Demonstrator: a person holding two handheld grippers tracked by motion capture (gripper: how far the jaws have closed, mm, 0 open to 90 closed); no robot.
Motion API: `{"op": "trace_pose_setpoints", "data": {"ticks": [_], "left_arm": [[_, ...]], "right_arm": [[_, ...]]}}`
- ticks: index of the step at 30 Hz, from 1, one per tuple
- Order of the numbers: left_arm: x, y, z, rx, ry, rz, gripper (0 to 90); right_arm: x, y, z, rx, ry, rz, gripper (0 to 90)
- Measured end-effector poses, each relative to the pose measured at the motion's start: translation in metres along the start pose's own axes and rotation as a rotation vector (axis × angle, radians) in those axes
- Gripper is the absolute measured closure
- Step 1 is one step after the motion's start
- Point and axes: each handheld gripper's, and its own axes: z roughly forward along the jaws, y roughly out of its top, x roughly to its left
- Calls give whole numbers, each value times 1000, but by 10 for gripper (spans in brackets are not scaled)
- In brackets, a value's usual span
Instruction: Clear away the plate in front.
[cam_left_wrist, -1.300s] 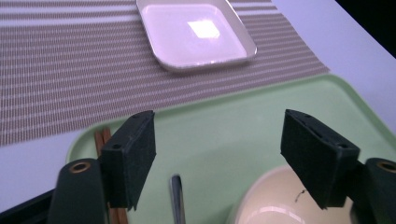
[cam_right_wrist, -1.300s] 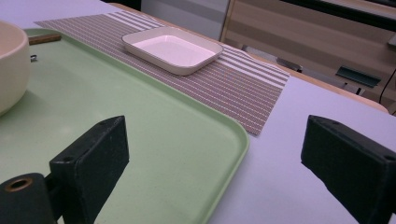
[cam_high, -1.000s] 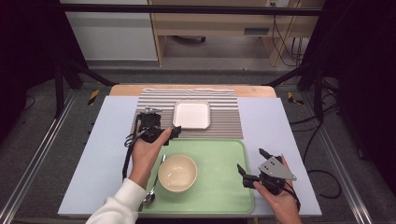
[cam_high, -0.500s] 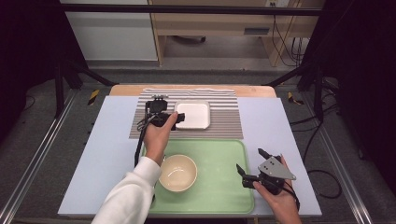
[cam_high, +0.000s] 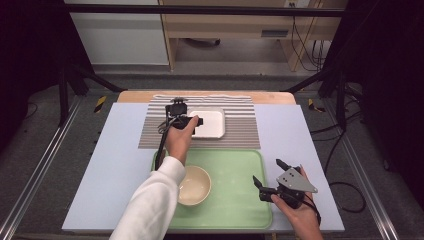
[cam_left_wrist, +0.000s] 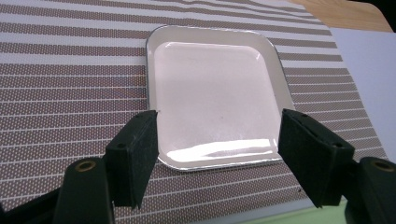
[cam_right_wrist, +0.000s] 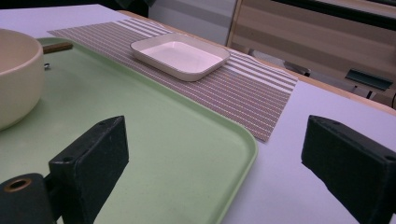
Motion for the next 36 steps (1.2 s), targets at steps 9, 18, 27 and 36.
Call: {"op": "trace_pose_setpoints", "data": {"ticks": [9, 18, 27, 36], "left_arm": [[8, 1, 20, 26, 20, -49, 349], [17, -3, 29, 67, 30, -96, 391], [32, -10, 35, 118, 20, -166, 485], [34, -14, 44, 149, 35, -179, 534]], "right_arm": [[-2, 0, -1, -7, 4, 4, 75], [-2, 0, -1, -9, 8, 5, 75], [-1, 0, -1, -8, 9, 6, 75], [-2, 0, -2, -5, 8, 8, 75]]}}
